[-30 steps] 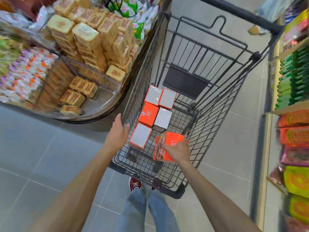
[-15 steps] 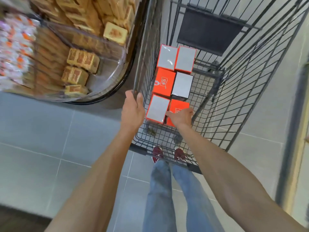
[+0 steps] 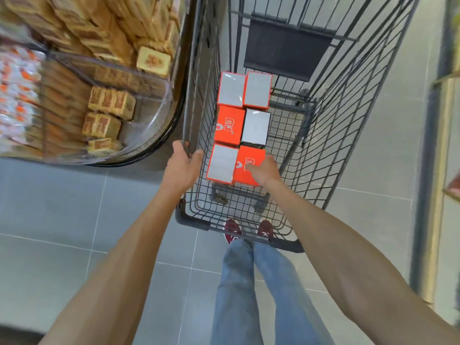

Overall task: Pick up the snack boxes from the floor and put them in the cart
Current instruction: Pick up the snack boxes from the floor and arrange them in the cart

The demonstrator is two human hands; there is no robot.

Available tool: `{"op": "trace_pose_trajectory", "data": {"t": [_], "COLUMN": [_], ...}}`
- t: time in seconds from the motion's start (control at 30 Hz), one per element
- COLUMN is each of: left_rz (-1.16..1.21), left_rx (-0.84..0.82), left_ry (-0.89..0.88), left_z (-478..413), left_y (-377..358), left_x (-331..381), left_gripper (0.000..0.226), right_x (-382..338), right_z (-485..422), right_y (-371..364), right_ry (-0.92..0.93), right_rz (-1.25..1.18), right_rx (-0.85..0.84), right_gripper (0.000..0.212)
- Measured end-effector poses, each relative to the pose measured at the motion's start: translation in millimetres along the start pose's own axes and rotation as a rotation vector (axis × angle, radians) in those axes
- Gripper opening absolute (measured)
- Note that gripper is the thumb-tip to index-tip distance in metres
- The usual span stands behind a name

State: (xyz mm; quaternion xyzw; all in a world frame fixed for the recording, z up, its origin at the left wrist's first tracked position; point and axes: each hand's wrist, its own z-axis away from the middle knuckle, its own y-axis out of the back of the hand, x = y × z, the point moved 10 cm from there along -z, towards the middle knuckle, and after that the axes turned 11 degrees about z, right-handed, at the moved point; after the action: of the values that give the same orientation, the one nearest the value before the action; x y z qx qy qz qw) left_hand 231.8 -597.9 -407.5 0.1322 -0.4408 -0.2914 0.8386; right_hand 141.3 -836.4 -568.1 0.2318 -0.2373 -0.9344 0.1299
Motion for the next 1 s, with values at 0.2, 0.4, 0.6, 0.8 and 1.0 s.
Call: {"op": "trace_pose_trajectory", "data": {"t": [0.2,0.4,0.6,0.8,1.0], "left_rz": [-0.269,-0.688,-0.943,-1.154,-1.242], "left_rx": [0.049,-0.076,-0.222,-0.270,-0.435], "left_ry": [-0.036,-0.306,-0.586,-0.906,-1.232], "left_z": [6,35,73,151,258], "left_y": [1,-47,-131,-207,-291], "left_x": [53,176,292,371,397], "left_gripper": [0.066,0.057,0.055,0.055,0.060], "right_x": [-56,-54,10,133,246], "right_z": [83,142,218,316,452], "right_y": [116,235,348,436,431], "right_ry": [0.174,0.240,0.118,-0.186,-0.515], "right_rz": [0.233,0.328,0.345,0.349,0.277], "right_rx": [0.076,0.227,0.422,0.632,0.797], "right_gripper": [0.028,0.024,0.052,0.061,0.062]}}
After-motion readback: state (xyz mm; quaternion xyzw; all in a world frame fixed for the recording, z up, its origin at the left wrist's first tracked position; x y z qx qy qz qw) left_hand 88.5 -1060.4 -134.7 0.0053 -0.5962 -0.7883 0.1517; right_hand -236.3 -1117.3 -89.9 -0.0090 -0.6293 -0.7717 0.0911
